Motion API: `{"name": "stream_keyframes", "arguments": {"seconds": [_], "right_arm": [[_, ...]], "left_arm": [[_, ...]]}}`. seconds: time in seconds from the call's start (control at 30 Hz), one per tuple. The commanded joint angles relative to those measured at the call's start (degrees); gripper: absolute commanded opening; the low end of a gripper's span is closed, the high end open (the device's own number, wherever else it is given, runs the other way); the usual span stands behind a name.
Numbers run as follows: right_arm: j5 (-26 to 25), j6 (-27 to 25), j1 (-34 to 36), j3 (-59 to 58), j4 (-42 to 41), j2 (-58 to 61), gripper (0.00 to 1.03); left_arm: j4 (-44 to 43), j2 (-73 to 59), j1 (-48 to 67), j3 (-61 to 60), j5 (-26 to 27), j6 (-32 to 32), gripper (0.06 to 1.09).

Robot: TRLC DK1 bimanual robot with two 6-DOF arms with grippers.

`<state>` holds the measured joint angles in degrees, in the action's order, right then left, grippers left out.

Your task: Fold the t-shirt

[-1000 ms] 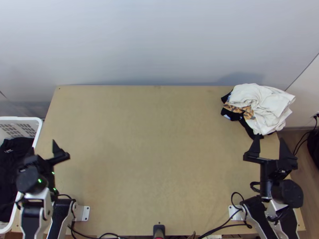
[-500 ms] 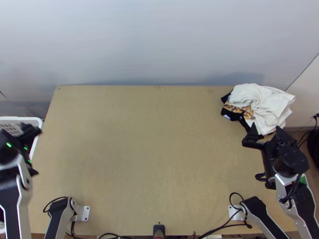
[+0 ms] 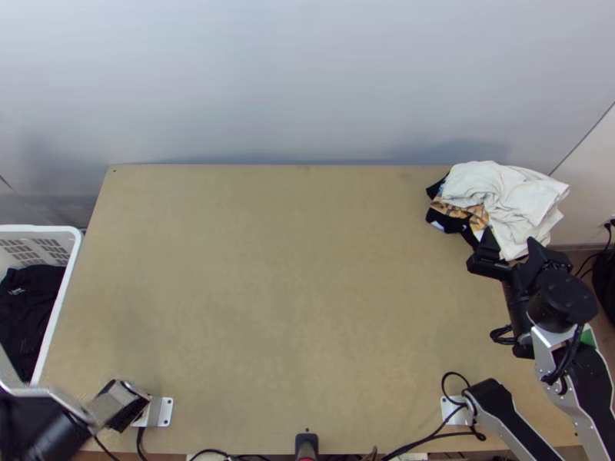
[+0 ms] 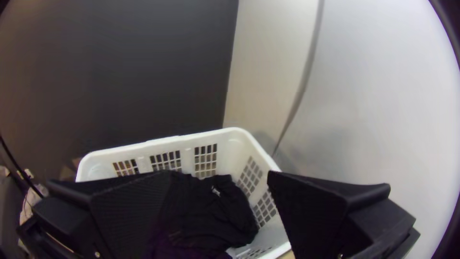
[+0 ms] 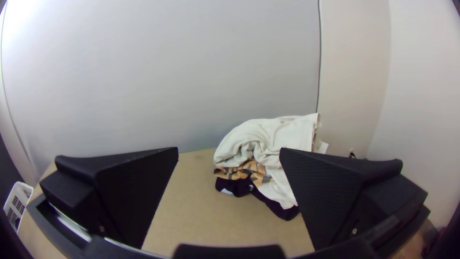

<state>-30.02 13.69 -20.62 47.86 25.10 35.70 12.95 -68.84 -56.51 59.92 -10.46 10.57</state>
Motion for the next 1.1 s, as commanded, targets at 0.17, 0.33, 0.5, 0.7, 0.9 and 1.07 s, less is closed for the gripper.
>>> {"name": "stream_keyframes", "arguments": {"seconds": [0.17,0.33,0.5,0.7,0.9,1.07], "right_arm": [[-0.04,0.37,0.23,0.84,1.70,1.91,0.98],[-0.04,0.28,0.14,1.19,2.49,2.88,0.98],[-0.04,-0.33,-0.03,2.15,4.08,4.02,0.98],[-0.04,-0.60,-0.03,2.95,5.31,4.99,0.99],[-0.13,-0.86,-0.03,3.47,6.27,5.52,0.98],[-0.48,-1.39,0.14,3.74,7.07,5.69,0.98]], "left_arm": [[-7.76,-22.83,-13.01,-1.74,1.05,1.30,1.03],[-14.71,-30.13,-13.45,-2.53,1.05,2.00,1.00],[-15.32,-38.74,-13.27,0.90,0.97,3.85,1.00],[-14.97,-45.68,-13.10,3.89,1.05,6.22,1.00],[-14.71,-52.19,-13.10,6.35,0.97,8.33,1.00],[-14.36,-55.61,-13.01,6.88,0.97,8.77,1.00]]}}
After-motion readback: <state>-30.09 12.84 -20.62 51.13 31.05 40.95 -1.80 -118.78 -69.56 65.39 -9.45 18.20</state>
